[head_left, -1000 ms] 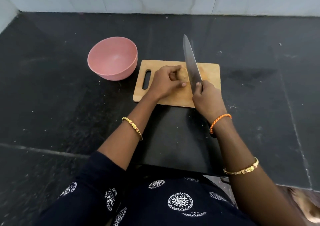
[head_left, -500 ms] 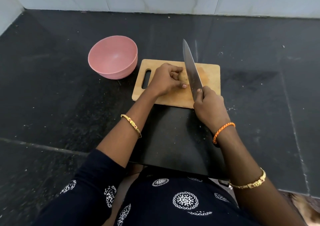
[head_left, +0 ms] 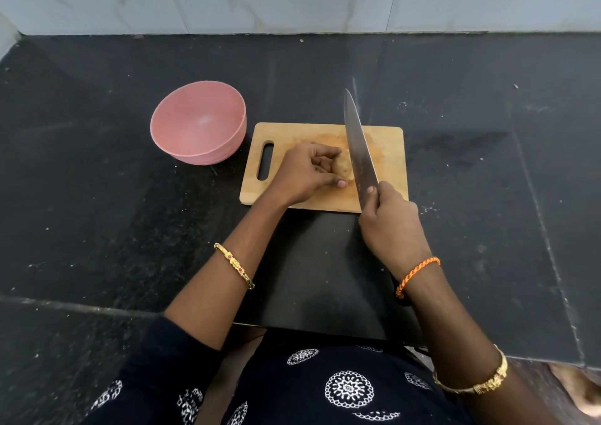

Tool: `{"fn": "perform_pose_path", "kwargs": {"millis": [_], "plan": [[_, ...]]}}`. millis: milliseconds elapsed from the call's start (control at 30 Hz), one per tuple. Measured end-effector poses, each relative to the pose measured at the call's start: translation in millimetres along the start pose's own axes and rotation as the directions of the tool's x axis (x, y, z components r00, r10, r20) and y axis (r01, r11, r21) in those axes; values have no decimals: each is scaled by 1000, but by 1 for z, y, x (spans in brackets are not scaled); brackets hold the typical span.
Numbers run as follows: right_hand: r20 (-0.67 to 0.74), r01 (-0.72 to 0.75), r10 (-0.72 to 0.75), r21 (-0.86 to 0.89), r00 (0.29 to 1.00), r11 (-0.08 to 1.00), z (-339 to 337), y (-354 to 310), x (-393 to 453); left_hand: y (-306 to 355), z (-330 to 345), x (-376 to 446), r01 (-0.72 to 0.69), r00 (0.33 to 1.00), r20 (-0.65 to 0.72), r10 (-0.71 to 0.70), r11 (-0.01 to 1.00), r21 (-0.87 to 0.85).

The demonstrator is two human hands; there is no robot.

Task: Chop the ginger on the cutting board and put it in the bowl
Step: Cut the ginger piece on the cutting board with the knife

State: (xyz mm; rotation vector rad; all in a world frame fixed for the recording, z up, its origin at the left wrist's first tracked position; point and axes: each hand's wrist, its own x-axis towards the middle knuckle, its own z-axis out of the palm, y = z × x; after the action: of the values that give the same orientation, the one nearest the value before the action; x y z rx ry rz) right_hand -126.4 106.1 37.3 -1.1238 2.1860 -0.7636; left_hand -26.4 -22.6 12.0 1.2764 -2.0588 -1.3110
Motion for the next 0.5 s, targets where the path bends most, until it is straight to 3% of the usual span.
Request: {"fn": "perform_pose_path", "kwargs": {"millis": [267, 500], "plan": [[14, -16, 16, 25, 1000, 1000, 6, -5, 4, 9, -12, 9, -15, 991, 133, 3, 996, 91], [32, -5, 5, 17, 999, 1000, 10, -15, 2, 6, -21, 10, -25, 994, 109, 13, 994, 107]]}}
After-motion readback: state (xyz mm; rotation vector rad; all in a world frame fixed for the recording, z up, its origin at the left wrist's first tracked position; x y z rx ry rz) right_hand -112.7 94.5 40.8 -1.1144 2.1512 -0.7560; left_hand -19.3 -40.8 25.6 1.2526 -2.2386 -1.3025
